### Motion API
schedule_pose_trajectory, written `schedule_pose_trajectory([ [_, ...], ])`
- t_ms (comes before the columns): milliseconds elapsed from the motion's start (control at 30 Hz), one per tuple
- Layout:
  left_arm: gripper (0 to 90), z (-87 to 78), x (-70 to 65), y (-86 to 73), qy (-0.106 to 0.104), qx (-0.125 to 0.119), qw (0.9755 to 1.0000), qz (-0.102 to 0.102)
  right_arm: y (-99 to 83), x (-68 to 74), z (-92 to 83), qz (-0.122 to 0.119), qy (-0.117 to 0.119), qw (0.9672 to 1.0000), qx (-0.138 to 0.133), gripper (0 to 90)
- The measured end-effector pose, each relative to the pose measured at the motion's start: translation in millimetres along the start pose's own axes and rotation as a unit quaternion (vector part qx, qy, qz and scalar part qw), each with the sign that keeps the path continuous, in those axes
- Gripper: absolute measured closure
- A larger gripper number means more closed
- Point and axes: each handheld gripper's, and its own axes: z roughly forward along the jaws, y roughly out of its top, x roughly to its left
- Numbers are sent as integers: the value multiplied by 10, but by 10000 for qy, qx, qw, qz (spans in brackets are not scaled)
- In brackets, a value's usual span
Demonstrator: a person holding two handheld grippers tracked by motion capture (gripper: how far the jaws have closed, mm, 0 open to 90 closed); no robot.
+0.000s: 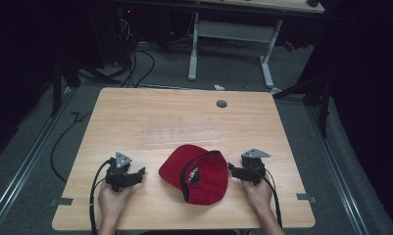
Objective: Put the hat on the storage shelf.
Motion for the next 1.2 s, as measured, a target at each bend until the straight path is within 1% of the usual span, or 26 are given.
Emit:
schedule_pose_trajectory([
  [433,295,0,-1,0,-3,6,10000,-4,1,7,2,-23,24,10000,16,322],
  [533,292,0,0,0,-7,13,10000,1,3,4,5,-80,63,9999,24,301],
  [833,291,0,1,0,-7,18,10000,12,-1,-14,0,-137,124,9998,19,312],
  [867,291,-1,1,0,-8,19,10000,13,-3,-25,-15,-122,152,9998,35,367],
  [900,291,0,0,0,-8,15,10000,2,-5,-36,-22,-131,152,9998,24,390],
  [933,291,0,0,0,-8,15,10000,2,-5,-36,-22,-131,152,9998,24,390],
  [1000,291,0,0,0,-8,14,10000,1,-17,-63,-45,-91,161,9998,20,429],
  [1133,291,0,0,0,-8,15,10000,3,-51,-105,-92,28,248,9997,-39,450],
  [1200,291,0,0,0,-9,16,10000,2,-71,-125,-128,66,338,9994,-68,455],
])
